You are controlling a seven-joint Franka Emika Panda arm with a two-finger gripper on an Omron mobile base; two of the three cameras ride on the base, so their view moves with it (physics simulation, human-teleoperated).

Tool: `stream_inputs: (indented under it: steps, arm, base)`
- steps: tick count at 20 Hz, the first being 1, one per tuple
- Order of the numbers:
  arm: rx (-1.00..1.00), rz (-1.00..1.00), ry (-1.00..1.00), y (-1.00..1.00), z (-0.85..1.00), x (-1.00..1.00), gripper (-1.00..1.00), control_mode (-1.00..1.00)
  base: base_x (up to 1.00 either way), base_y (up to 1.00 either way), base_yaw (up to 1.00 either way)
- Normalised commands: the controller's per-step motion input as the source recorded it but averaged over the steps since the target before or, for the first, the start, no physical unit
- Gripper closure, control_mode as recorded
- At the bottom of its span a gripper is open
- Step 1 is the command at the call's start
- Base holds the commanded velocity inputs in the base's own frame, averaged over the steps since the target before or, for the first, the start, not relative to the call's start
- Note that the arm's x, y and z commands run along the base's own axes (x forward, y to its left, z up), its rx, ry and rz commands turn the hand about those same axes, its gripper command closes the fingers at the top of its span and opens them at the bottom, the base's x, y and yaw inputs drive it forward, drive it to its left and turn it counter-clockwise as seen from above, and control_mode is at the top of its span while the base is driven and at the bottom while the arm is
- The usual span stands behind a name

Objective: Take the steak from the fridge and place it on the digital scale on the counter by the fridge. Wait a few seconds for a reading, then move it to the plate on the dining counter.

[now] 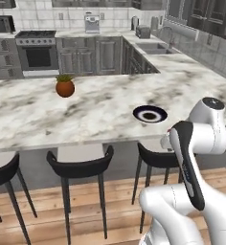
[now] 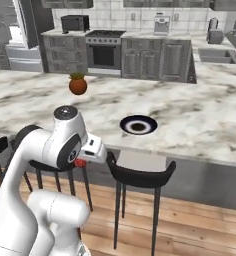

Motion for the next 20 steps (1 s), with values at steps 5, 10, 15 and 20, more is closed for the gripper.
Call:
stream_inputs:
  steps: [5,10,15,20]
  arm:
    - [0.00,0.00,0.00,0.00,0.00,0.00,1.00,1.00]
    - [0.00,0.00,0.00,0.00,0.00,0.00,1.00,1.00]
    - [0.00,0.00,0.00,0.00,0.00,0.00,1.00,1.00]
    - [0.00,0.00,0.00,0.00,0.00,0.00,1.00,1.00]
  base:
    - [0.32,-0.49,0.04]
    - [0.24,-0.18,0.00]
    - [0.49,0.00,0.00]
    - [0.79,-0.17,0.00]
